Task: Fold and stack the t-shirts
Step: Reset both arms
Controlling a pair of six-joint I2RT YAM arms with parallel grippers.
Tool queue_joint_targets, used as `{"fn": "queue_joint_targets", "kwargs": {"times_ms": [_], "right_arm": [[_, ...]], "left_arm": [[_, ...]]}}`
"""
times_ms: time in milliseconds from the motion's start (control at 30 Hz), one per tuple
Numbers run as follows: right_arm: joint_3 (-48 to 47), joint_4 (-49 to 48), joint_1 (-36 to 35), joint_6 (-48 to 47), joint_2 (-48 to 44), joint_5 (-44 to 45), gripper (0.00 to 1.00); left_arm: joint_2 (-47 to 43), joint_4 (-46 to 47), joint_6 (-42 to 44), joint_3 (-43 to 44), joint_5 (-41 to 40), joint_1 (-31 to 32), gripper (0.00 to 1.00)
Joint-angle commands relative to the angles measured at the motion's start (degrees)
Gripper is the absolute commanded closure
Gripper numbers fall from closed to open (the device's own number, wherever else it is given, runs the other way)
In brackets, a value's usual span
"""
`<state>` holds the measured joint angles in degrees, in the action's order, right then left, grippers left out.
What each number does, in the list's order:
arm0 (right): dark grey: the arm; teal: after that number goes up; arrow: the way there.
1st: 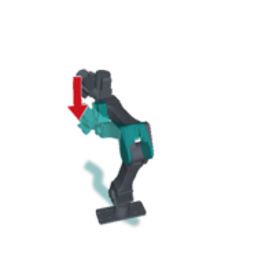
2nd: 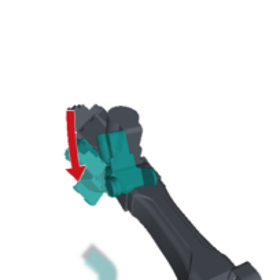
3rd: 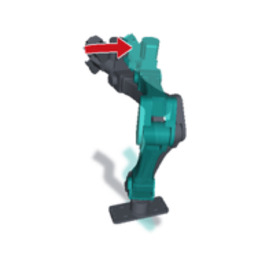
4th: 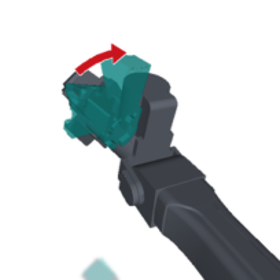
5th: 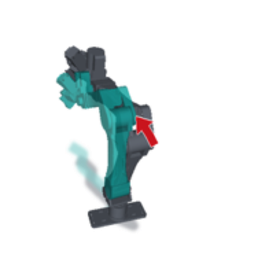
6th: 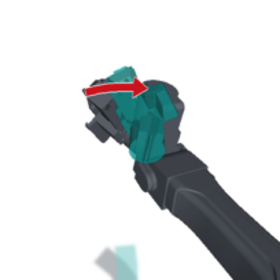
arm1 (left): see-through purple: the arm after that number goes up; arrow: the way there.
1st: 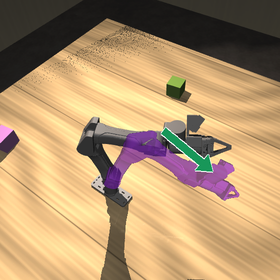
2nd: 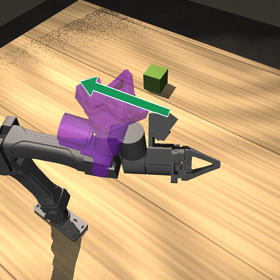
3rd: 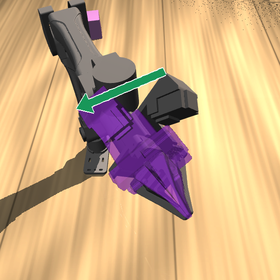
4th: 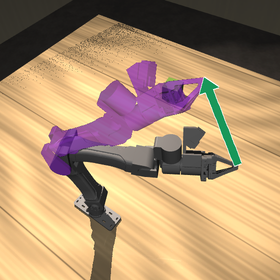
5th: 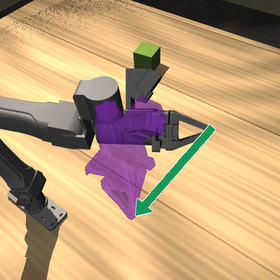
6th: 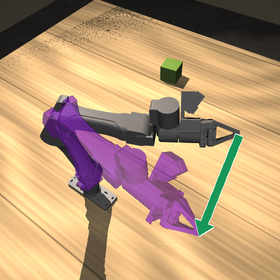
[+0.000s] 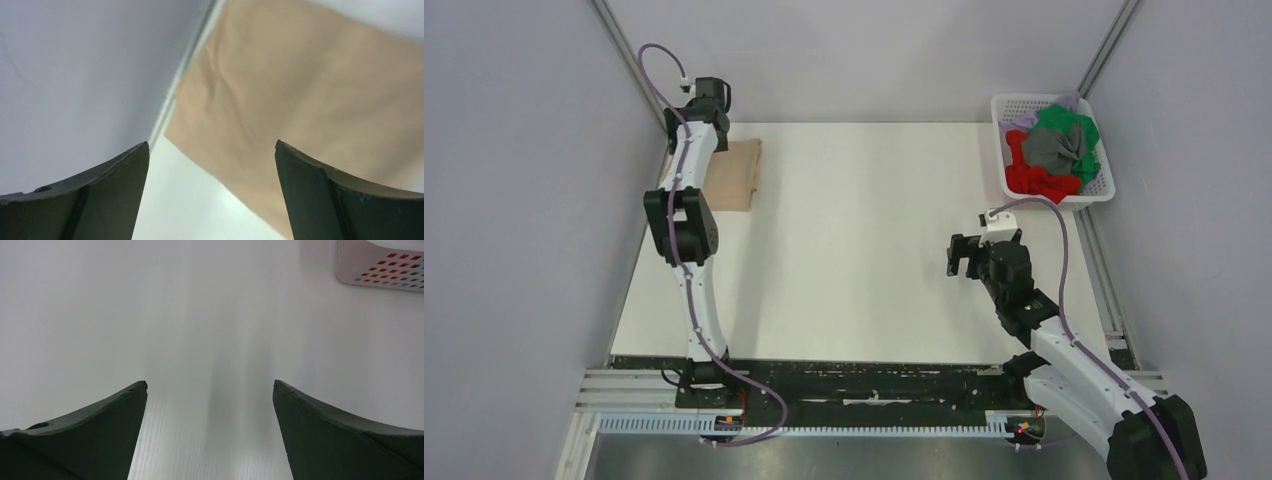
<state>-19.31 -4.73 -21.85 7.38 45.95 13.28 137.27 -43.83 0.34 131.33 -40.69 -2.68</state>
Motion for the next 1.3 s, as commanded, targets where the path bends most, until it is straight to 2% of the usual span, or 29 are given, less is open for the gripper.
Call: {"fn": "queue_joint_targets", "kwargs": {"times_ms": [0, 100, 267, 400, 567, 633, 800, 967, 1267], "right_arm": [[-3.9, 0.9, 0.3, 2.0, 2.6, 0.4, 0.02], [-3.8, 0.9, 0.3, 2.3, 3.3, -1.3, 0.02], [-1.6, 1.0, 0.3, 3.5, 1.5, -1.7, 0.02], [1.1, 1.6, 0.3, 4.7, 0.4, -1.9, 0.02], [6.3, -2.4, 0.3, 5.4, -2.7, -4.3, 0.02], [8.5, -4.5, 0.3, 5.6, -3.7, -5.1, 0.02], [10.8, -6.0, 0.3, 7.3, -6.8, -4.9, 0.02], [12.5, -6.9, 0.3, 8.6, -10.2, -3.6, 0.02], [14.0, -7.6, 0.3, 9.5, -13.8, -1.7, 0.02]], "left_arm": [[-18.7, -2.7, -16.1, -10.4, 14.8, 3.7, 0.0], [-28.3, 1.1, -22.2, -23.1, 22.9, 7.1, 0.0], [-44.6, 8.7, -26.8, -44.4, 22.7, 18.3, 0.0], [-57.3, 18.5, -28.8, -63.6, 24.1, 26.9, 0.0], [-71.4, 32.7, -33.1, -85.8, 36.2, 30.8, 0.0], [-75.5, 36.3, -32.6, -90.8, 39.7, 31.5, 0.0], [-81.6, 34.6, -31.3, -92.5, 37.2, 31.7, 0.0], [-83.2, 30.8, -29.5, -90.7, 35.6, 31.7, 0.0], [-85.2, 29.3, -29.2, -91.5, 33.1, 31.7, 0.0]]}}
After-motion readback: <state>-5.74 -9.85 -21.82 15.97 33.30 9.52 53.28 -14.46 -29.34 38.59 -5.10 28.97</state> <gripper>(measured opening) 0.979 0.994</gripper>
